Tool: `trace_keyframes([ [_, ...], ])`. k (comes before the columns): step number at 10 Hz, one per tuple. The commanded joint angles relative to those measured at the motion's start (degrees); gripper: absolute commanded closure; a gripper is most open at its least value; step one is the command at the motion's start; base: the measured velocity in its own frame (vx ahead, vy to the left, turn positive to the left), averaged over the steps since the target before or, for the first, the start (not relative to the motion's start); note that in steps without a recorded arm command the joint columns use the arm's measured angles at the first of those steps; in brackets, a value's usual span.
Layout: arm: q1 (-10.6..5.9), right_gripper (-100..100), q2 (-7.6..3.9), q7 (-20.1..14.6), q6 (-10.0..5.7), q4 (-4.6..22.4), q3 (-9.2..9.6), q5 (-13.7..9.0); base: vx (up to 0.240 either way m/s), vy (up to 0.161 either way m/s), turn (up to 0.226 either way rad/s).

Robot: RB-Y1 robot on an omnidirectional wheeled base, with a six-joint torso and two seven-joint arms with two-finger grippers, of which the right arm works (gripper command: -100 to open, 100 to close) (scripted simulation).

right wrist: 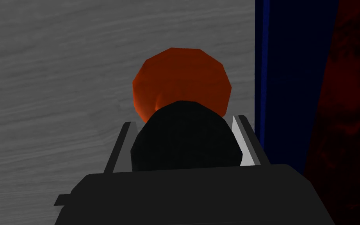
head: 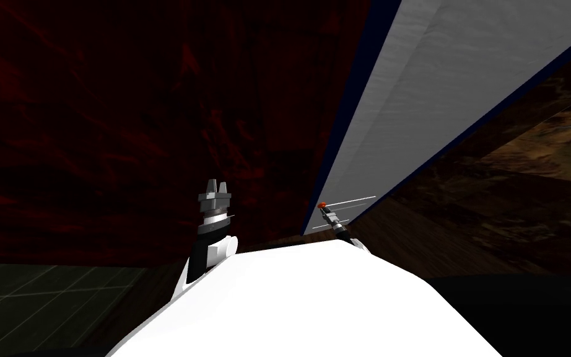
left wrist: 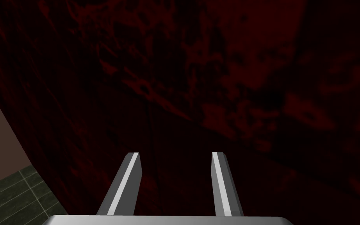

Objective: Pull the door open

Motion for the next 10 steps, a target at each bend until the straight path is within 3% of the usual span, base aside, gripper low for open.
trace_keyframes([
  [1,-0.06,100,0.09,-2.52,0.06,0.10,0.35,-0.81,-0.044,-0.016,0.049],
  [10,-0.44,100,0.30,-15.43,1.28,-0.43,2.54,-5.99,-0.046,-0.024,0.056],
])
